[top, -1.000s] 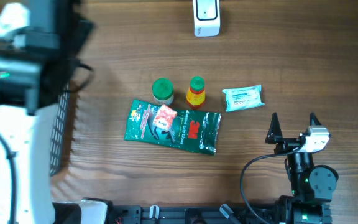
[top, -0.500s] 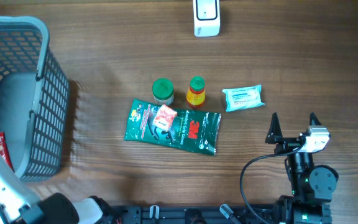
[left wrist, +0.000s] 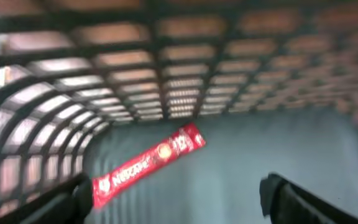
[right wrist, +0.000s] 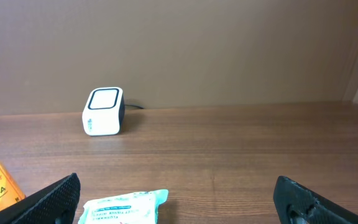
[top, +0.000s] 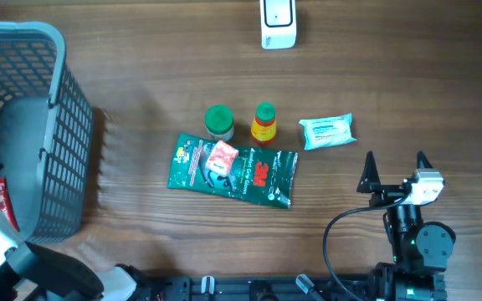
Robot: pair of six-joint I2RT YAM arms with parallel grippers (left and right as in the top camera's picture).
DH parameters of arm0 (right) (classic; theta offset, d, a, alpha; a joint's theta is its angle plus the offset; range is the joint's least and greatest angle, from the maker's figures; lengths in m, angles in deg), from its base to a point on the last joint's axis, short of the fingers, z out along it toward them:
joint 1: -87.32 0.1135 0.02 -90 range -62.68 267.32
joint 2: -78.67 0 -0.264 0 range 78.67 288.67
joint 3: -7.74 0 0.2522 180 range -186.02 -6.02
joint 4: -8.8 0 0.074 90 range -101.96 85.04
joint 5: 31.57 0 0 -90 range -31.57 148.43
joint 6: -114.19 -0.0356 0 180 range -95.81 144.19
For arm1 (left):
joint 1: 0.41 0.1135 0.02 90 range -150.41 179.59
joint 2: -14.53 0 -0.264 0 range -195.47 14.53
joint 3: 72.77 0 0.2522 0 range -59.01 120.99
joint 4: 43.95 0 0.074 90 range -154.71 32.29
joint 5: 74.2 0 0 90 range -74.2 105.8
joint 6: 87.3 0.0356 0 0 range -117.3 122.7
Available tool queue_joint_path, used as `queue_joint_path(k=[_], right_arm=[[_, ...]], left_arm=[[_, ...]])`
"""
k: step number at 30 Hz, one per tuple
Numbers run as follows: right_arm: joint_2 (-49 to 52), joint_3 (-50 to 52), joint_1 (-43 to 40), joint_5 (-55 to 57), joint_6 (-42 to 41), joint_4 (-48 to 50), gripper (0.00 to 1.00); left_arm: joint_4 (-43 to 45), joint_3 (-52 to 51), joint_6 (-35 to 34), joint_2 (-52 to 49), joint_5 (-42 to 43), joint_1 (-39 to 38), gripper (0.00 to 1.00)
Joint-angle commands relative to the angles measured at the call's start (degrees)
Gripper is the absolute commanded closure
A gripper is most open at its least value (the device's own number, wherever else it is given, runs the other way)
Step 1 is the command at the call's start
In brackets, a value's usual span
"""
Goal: Scan the item barcode
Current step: 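Reach left gripper into basket, grasp red Nescafe stick and lift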
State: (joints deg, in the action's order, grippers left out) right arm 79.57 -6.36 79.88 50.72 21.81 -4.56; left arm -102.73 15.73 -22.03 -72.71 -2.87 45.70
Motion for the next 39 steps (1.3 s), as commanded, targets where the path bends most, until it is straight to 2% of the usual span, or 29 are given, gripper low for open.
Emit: queue_joint_path(k=[1, 4, 7, 10, 13, 20, 28, 31, 33, 35, 36, 37, 39], right_arm=[[-0.3, 0.0, -0.2, -0.3, -0.6, 0.1, 0.0], [-0.3, 0.0, -0.2, -0.3, -0.7, 0.1, 0.0], [-0.2, 0.0, -0.2, -0.3, -0.7, 0.1, 0.0], [-0.2, 0.0, -0.2, -0.3, -0.6, 0.1, 0.0], [-0.2, 0.0, -0.2, -0.3, -0.7, 0.2, 0.0], [-0.1, 0.0, -0.2, -0.3, -0.7, 0.1, 0.0], [-0.1, 0.0, -0.2, -0.3, -0.7, 0.1, 0.0], [-0.1, 0.0, -0.2, -0.3, -0.7, 0.1, 0.0], [-0.1, 0.0, -0.2, -0.3, -0.7, 0.1, 0.0], [-0.1, 0.0, -0.2, -0.3, -0.6, 0.1, 0.0], [-0.1, 0.0, -0.2, -0.3, -0.6, 0.1, 0.0], [-0.1, 0.0, -0.2, -0.3, -0.7, 0.1, 0.0], [-0.1, 0.0, -0.2, -0.3, -0.7, 0.1, 0.0]], left_arm=[[10.0, -11.2, 19.6, 0.0, 7.1, 0.2, 0.05], [18.8, -20.3, 31.1, -0.2, 7.1, 0.2, 0.02], [22.3, -23.5, 36.6, -0.2, 7.1, 0.3, 0.0], [24.7, -24.3, 36.3, -0.2, 9.1, 1.3, 0.0], [25.2, -24.3, 36.3, -0.7, 16.0, 3.4, 0.0], [26.7, -24.3, 34.2, -6.8, 17.0, 9.8, 0.0], [27.6, -24.3, 34.1, -15.9, 18.9, 10.4, 0.0], [26.3, -24.3, 31.3, -17.5, 20.8, 10.4, 0.18], [25.3, -24.3, 31.3, -17.5, 21.7, 10.4, 0.36], [23.9, -24.3, 31.3, -17.5, 21.7, 10.4, 0.75], [23.3, -24.3, 31.3, -17.5, 21.9, 10.4, 0.9], [22.9, -24.3, 31.3, -17.5, 22.5, 10.4, 0.95], [22.9, -24.3, 31.3, -17.5, 25.2, 10.4, 0.96]])
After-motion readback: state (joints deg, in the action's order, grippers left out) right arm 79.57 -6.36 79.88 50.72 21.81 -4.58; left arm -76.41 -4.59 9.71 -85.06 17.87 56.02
